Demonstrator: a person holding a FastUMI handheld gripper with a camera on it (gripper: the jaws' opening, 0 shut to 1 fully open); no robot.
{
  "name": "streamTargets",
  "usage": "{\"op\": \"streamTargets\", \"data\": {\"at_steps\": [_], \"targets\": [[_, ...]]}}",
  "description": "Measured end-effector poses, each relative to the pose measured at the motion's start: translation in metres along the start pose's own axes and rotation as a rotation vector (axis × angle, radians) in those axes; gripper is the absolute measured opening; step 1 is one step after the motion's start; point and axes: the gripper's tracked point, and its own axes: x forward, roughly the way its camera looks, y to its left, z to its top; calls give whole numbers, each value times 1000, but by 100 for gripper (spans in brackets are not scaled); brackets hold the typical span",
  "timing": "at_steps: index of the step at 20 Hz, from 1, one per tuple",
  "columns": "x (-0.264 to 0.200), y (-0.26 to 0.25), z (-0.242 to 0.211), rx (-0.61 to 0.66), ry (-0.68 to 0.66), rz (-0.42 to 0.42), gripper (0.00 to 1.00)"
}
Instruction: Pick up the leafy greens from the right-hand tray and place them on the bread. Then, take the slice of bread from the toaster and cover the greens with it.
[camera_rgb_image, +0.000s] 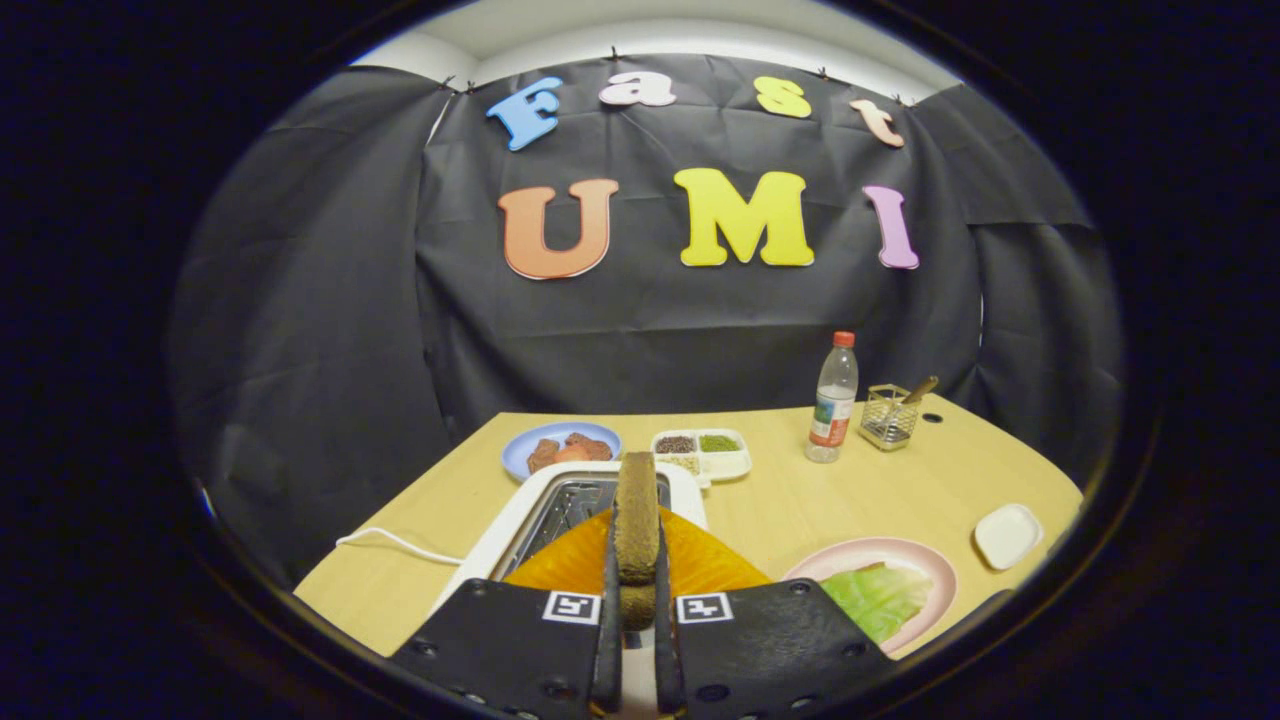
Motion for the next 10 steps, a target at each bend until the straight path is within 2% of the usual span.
{"op": "streamTargets", "data": {"at_steps": [3, 5, 10], "targets": [[-7, -3, 14, 21, -29, 10, 13], [-13, -2, 27, 30, -48, 34, 4], [-42, -16, 70, 123, -133, 73, 4]]}}
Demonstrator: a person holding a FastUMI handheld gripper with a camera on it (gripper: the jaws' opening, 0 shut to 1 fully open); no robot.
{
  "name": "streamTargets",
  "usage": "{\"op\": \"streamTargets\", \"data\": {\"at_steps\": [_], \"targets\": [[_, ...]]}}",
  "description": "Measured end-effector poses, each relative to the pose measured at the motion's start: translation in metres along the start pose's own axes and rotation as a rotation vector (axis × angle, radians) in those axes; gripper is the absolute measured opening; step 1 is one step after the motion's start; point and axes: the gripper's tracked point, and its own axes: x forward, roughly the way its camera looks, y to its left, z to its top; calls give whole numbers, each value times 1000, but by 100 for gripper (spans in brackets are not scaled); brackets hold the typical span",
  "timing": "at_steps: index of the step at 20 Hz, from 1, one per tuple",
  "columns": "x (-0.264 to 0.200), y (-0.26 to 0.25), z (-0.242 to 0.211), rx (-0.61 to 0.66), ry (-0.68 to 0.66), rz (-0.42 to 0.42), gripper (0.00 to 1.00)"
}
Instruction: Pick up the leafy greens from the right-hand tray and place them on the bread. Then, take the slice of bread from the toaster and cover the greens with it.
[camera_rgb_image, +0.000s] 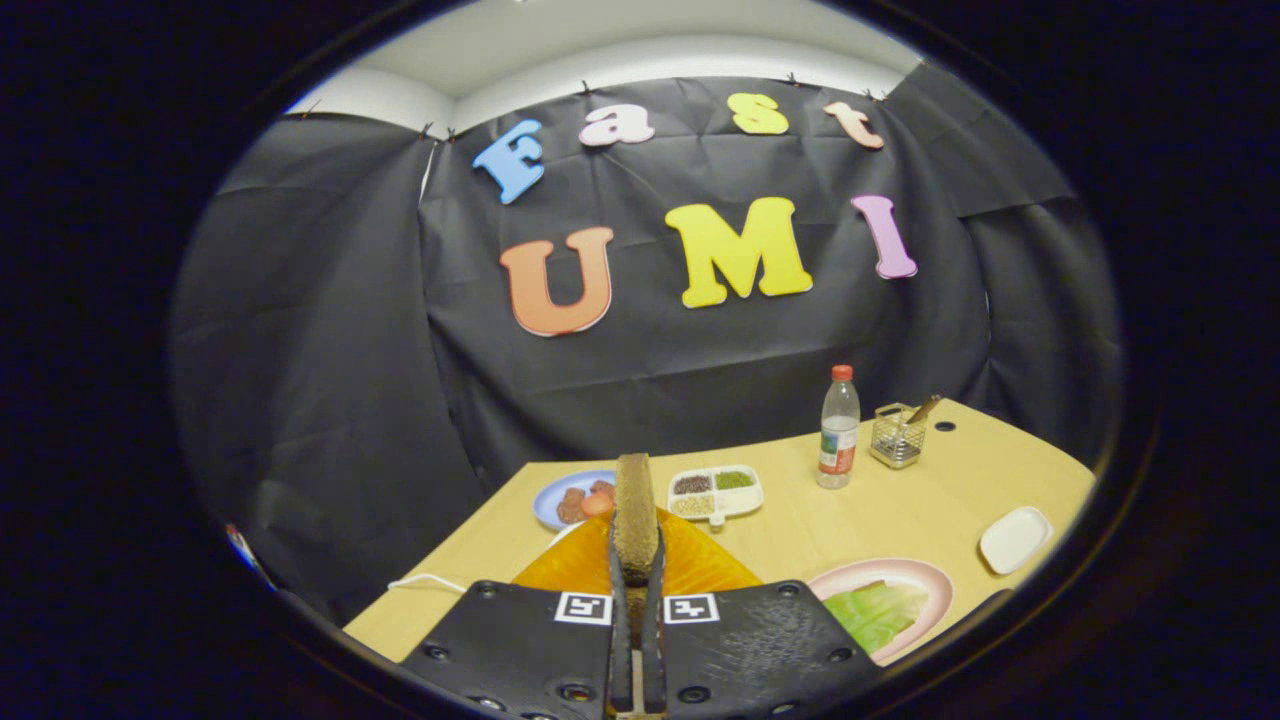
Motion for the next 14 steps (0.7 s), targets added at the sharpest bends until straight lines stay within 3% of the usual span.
{"op": "streamTargets", "data": {"at_steps": [7, 14], "targets": [[-33, -60, 24, 49, -61, -42, 4], [-31, -149, -28, 51, -21, -157, 4]]}}
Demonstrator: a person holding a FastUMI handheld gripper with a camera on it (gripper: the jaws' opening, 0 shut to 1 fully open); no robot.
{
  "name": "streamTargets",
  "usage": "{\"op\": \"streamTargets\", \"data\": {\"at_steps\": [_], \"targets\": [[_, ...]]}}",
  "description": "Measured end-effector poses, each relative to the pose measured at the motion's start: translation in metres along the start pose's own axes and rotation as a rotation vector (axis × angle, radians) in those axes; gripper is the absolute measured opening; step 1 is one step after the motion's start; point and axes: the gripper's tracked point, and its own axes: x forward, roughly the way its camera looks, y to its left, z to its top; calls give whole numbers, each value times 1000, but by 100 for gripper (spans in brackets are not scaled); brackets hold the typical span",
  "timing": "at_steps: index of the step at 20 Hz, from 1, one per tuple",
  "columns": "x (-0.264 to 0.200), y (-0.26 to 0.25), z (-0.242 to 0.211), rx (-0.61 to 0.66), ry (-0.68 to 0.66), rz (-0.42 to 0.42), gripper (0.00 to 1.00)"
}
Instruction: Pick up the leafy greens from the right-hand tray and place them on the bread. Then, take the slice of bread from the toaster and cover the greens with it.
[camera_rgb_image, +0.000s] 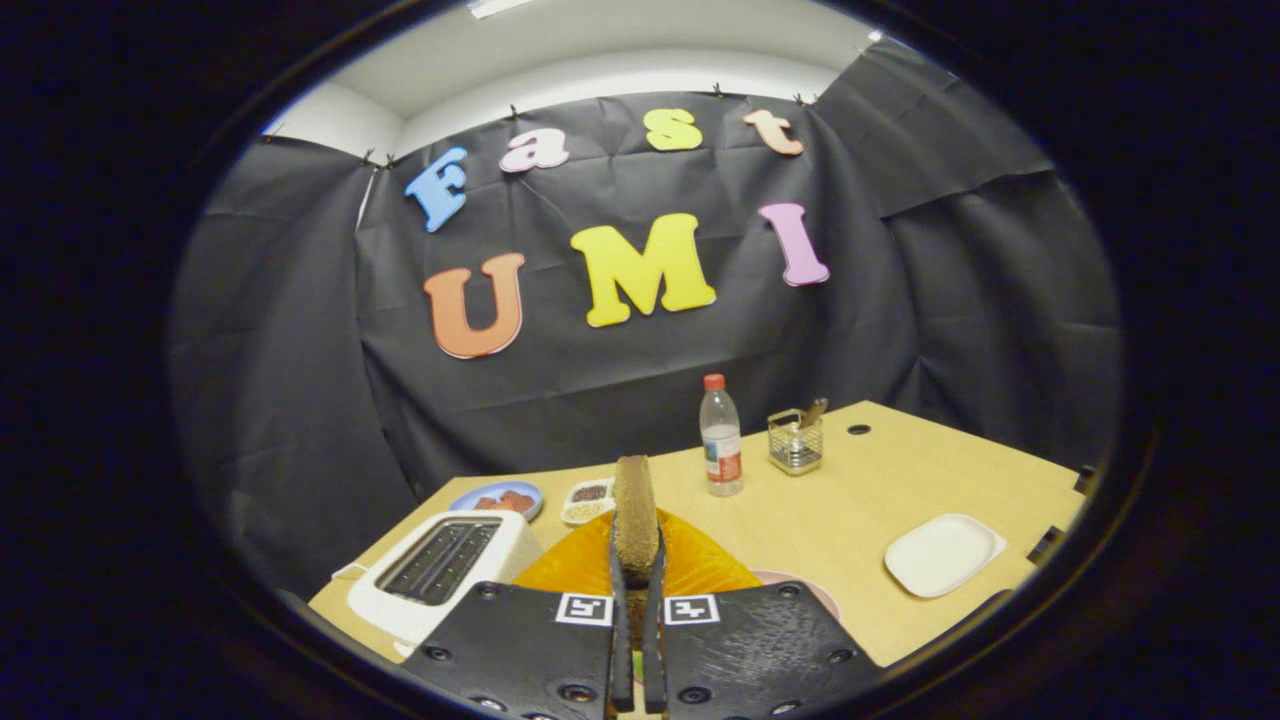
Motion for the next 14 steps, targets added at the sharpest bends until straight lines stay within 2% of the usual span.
{"op": "streamTargets", "data": {"at_steps": [10, 14], "targets": [[14, -9, -69, 23, 99, 11, 4], [15, -22, -74, 7, 112, 8, 6]]}}
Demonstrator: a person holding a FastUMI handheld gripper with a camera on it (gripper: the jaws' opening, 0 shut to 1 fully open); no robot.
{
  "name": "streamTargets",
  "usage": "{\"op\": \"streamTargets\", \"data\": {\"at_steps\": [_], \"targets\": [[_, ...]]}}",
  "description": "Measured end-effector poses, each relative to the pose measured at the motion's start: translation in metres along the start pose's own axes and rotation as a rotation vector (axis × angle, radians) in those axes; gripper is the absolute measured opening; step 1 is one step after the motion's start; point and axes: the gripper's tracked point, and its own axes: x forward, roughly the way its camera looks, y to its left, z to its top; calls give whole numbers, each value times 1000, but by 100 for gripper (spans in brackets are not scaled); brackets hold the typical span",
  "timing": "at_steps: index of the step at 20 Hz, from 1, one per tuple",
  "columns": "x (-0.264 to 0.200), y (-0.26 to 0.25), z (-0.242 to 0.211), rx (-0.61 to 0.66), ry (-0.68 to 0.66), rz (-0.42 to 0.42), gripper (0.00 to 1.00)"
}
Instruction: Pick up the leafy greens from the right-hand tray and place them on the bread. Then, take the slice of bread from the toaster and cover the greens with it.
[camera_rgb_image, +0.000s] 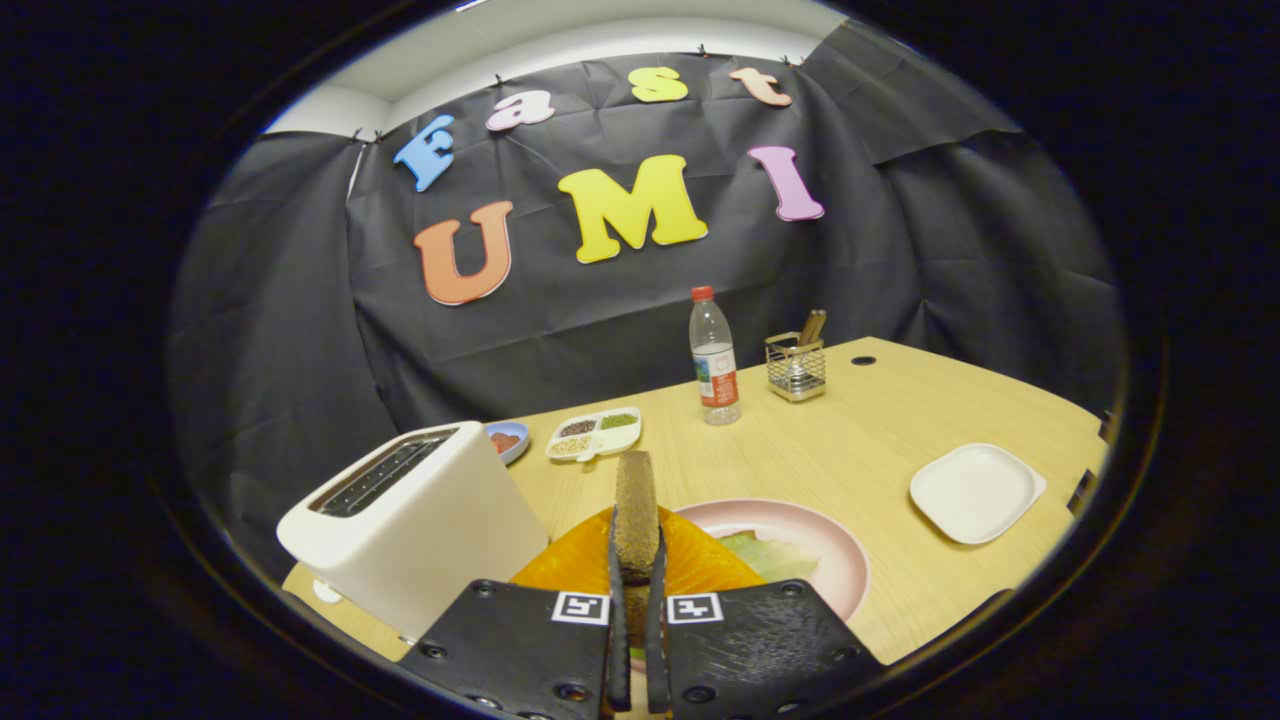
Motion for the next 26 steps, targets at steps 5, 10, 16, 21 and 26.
{"op": "streamTargets", "data": {"at_steps": [5, 10, 16, 21, 26], "targets": [[-1, -29, -8, -8, 35, -26, 15], [1, -52, -14, -39, 67, -46, 27], [8, -81, -25, -54, 124, -80, 58], [5, -96, -15, -76, 100, -72, 84], [-27, -112, 49, -183, -89, -52, 96]]}}
